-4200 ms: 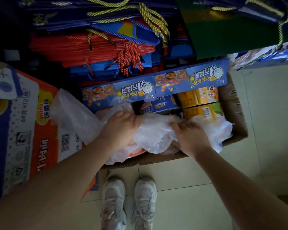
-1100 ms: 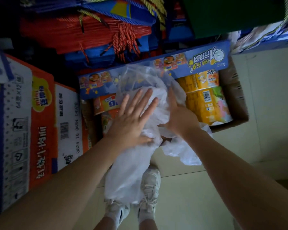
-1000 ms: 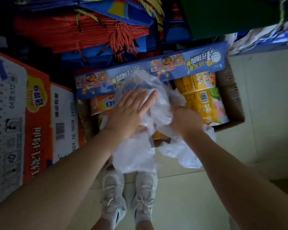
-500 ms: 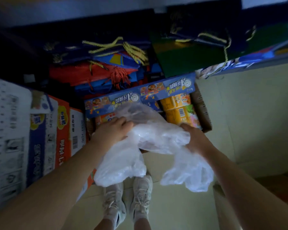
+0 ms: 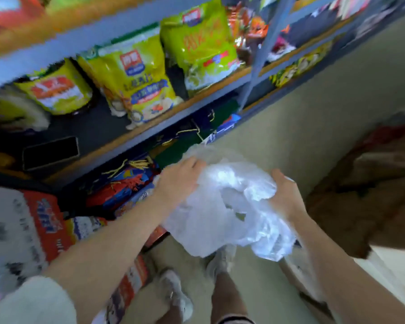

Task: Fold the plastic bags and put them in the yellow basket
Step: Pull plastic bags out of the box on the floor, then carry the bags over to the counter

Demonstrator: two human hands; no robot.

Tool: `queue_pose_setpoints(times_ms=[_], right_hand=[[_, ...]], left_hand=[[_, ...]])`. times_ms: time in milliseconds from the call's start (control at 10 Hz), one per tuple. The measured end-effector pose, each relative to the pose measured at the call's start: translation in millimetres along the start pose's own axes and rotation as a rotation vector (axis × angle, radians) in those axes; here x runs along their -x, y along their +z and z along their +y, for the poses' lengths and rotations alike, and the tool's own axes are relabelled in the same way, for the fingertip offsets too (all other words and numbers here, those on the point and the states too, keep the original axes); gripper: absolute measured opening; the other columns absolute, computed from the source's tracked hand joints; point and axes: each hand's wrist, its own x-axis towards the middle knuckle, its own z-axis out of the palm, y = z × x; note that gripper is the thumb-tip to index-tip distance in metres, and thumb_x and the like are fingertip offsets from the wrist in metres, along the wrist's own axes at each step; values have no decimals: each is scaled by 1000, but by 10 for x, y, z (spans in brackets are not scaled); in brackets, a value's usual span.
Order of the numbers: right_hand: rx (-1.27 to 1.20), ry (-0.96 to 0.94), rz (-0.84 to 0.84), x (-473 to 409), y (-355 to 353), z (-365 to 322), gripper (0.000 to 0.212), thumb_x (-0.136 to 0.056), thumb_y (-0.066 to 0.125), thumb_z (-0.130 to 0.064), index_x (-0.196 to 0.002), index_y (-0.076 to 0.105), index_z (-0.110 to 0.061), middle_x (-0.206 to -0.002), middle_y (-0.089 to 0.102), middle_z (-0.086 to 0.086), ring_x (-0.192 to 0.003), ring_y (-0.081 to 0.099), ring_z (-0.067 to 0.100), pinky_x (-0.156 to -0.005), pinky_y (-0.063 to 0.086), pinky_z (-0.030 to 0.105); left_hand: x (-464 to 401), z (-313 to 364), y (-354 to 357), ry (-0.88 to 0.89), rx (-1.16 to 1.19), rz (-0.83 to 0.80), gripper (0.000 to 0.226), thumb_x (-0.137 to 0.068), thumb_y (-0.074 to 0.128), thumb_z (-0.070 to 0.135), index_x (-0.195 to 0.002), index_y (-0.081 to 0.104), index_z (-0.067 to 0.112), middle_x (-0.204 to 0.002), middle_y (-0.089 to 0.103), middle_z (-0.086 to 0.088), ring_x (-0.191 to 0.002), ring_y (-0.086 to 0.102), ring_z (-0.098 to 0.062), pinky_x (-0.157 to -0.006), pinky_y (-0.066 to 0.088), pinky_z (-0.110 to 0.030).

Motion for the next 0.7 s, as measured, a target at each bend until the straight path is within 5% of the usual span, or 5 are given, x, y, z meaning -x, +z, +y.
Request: queue_pose_setpoints(times_ms=[200, 300, 400, 500, 700], right_hand=[[-187, -1, 221, -92, -1098, 204, 54, -78, 62, 0, -128, 41, -8, -119, 55, 15, -106, 54, 33, -88, 43, 40], [-445, 39, 212, -250, -1570, 305, 62, -86, 65, -23, -139, 34, -14, -136, 43, 7, -115, 50, 27, -95, 43, 37], [-549, 71, 100, -462, -1823, 403, 93, -75, 69, -52, -146, 20, -19, -149, 24, 2, -135, 30, 24, -109, 32, 41], [-640, 89, 106, -812, -2161, 587, 108, -48, 78, -63, -137, 29, -28, -141, 36, 3, -126, 41, 21, -102, 43, 42], [-546, 66, 192, -1413, -2667, 1046, 68, -74, 76, -12, -131, 41, -24, -107, 56, -11, -101, 59, 12, -85, 49, 27]], left_hand=[[-1189, 981, -783, 134, -36, 124, 48, -47, 86, 20, -83, 55, 13, -56, 57, 0, -35, 51, -16, -31, 34, -18], [-1729, 1577, -933, 121, 32, 53, 38, -88, 59, 20, -121, 42, 10, -96, 61, -13, -75, 63, -31, -54, 45, -36], [-2146, 2038, -1163, -1, 359, -51, 25, -99, 32, 27, -86, 53, 23, -91, 54, -8, -97, 57, -31, -82, 45, -33], [-2667, 2416, -1232, 3, 690, -103, 23, -97, 38, 14, -77, 46, 20, -76, 44, 2, -72, 54, -16, -63, 45, -12], [-3705, 2662, -1154, 493, 716, -475, 23, -87, 56, 23, -108, 49, 19, -103, 57, 5, -95, 57, -11, -82, 49, -26]])
